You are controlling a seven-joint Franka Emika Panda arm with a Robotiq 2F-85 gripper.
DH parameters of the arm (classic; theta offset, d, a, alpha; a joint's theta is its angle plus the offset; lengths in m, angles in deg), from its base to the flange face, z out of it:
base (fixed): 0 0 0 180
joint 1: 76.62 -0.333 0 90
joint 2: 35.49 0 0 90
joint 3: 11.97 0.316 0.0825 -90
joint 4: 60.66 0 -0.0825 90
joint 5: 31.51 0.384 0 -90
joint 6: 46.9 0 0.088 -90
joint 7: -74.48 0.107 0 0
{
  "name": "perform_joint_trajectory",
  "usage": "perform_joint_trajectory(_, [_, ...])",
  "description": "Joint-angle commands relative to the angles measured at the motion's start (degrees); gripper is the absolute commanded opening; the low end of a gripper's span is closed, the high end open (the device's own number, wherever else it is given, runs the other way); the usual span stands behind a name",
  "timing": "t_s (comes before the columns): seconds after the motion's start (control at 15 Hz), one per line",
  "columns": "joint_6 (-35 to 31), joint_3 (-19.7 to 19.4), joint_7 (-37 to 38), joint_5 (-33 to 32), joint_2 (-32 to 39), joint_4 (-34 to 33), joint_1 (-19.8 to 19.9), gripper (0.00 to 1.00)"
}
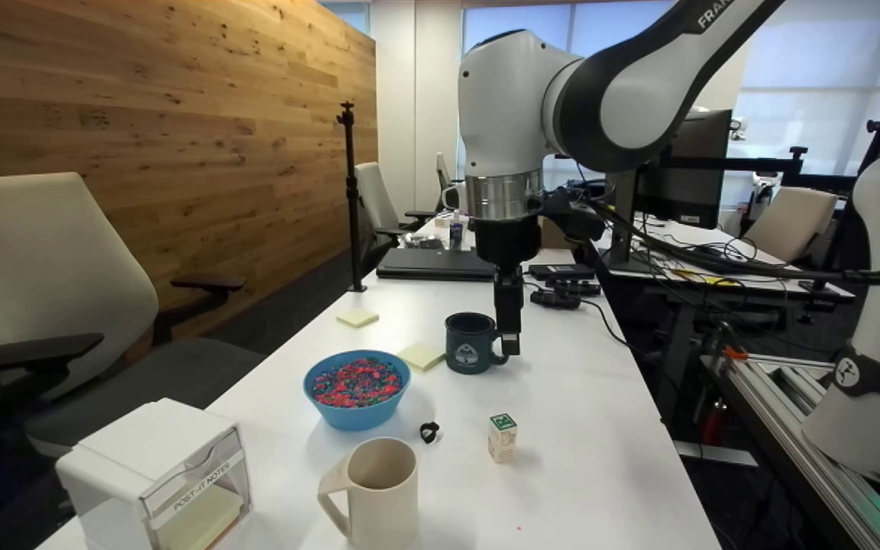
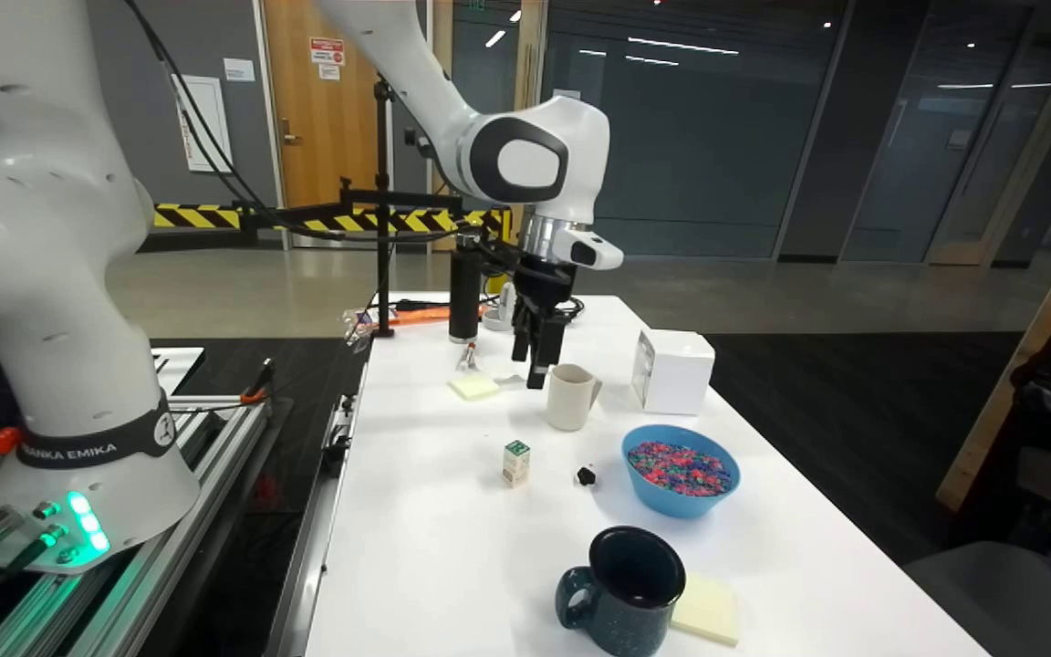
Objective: Put the top cube inside the black cup
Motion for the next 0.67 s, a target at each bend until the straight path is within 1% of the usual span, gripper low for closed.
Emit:
perform_joint_trajectory(0.0, [-4.61,-0.23,-1.76,-0.96,-0.2,2.26,-0.34,1.0])
perform_joint_trajectory(0.33, [-13.16,-0.32,-5.06,-1.16,1.1,6.17,-0.25,1.0])
perform_joint_trajectory(0.6, [-16.39,-0.38,-6.57,-0.87,2.04,8.22,-0.3,1.0])
